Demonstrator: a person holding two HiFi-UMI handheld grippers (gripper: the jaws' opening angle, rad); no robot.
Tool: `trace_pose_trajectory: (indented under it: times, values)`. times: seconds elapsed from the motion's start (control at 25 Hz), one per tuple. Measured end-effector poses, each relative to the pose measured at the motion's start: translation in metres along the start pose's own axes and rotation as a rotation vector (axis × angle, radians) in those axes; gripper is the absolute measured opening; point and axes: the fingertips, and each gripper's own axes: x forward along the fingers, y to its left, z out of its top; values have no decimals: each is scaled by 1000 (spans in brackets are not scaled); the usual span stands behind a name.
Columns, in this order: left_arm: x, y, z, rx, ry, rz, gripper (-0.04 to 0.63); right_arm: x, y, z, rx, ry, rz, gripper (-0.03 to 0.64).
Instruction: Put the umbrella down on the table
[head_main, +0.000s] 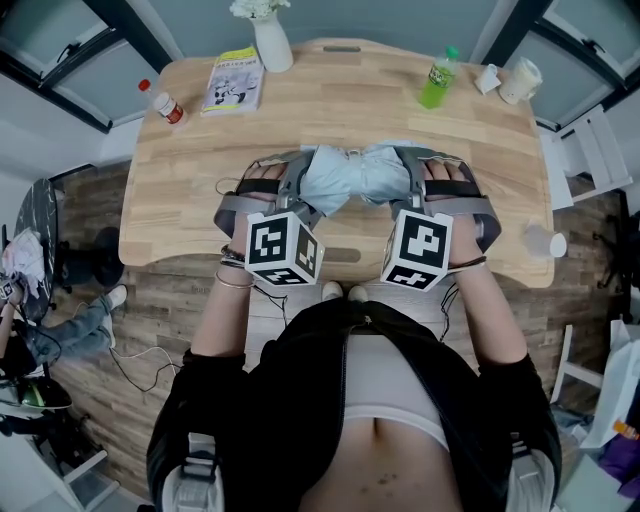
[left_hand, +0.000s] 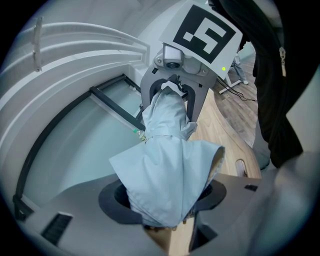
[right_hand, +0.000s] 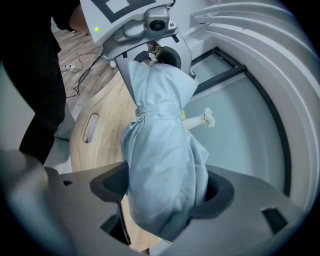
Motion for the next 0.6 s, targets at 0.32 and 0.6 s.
trace_pose_trajectory:
  times: [0.32,0.6]
  values:
    - [10,-3,-10,-14,3,-24,253,16,6,-3,-4,32,29,379]
    - [19,-11,-16,-22,-3,-47,252,26,15,-3,1,38,55,379]
